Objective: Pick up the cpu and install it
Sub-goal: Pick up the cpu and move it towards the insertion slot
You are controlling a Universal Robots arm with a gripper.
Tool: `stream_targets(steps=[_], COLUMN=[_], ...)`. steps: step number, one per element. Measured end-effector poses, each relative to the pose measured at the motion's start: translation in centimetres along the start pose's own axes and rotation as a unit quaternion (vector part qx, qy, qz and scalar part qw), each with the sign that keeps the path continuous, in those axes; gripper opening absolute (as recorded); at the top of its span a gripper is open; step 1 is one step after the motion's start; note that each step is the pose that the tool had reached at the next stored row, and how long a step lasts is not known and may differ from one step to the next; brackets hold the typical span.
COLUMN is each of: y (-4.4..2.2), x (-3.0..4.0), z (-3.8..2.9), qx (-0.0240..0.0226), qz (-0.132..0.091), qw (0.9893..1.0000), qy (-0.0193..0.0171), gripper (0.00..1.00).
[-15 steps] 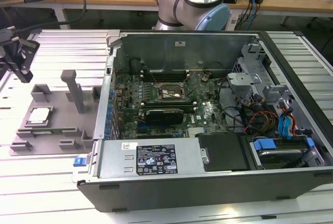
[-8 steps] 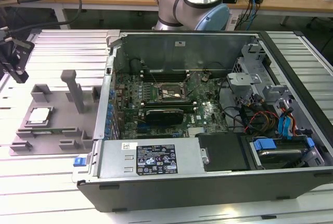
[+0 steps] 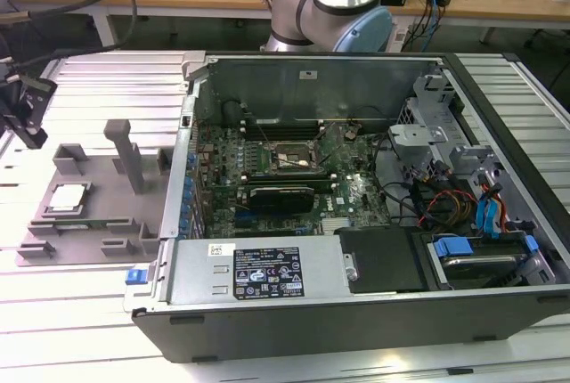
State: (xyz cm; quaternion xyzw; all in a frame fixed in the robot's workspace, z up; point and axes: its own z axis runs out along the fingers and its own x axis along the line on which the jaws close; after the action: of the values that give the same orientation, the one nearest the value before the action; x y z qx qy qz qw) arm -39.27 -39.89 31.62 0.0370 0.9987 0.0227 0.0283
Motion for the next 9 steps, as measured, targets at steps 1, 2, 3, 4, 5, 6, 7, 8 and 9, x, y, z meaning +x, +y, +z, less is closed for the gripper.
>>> stream_targets(steps=[1, 2, 3, 4, 5, 6, 7, 8, 9], y=[-0.01, -0.02, -0.02, -0.03, -0.03, -0.04, -0.05, -0.06, -0.07], x=[0.02, 0.03, 0.04, 0.05, 0.06, 0.07, 0.08, 0.09, 0.11], z=[0.19, 0.41, 0.51, 0.59, 0.74, 0.86, 1.02, 1.24, 1.44], qx=[0.0000, 0.0000, 0.0000, 0.0000, 0.0000, 0.0000, 0.0000, 0.0000, 0.0000], qz=[0.000, 0.000, 0.000, 0.000, 0.000, 0.000, 0.000, 0.000, 0.000], qw=[1.0000, 1.0000, 1.0000, 1.0000, 1.0000, 1.0000, 1.0000, 1.0000, 1.0000], qy=[0.0000, 0.0000, 0.0000, 0.0000, 0.0000, 0.0000, 0.0000, 0.0000, 0.0000], gripper=[0.11, 0.11, 0.11, 0.11, 0.11, 0.11, 0.11, 0.11, 0.11])
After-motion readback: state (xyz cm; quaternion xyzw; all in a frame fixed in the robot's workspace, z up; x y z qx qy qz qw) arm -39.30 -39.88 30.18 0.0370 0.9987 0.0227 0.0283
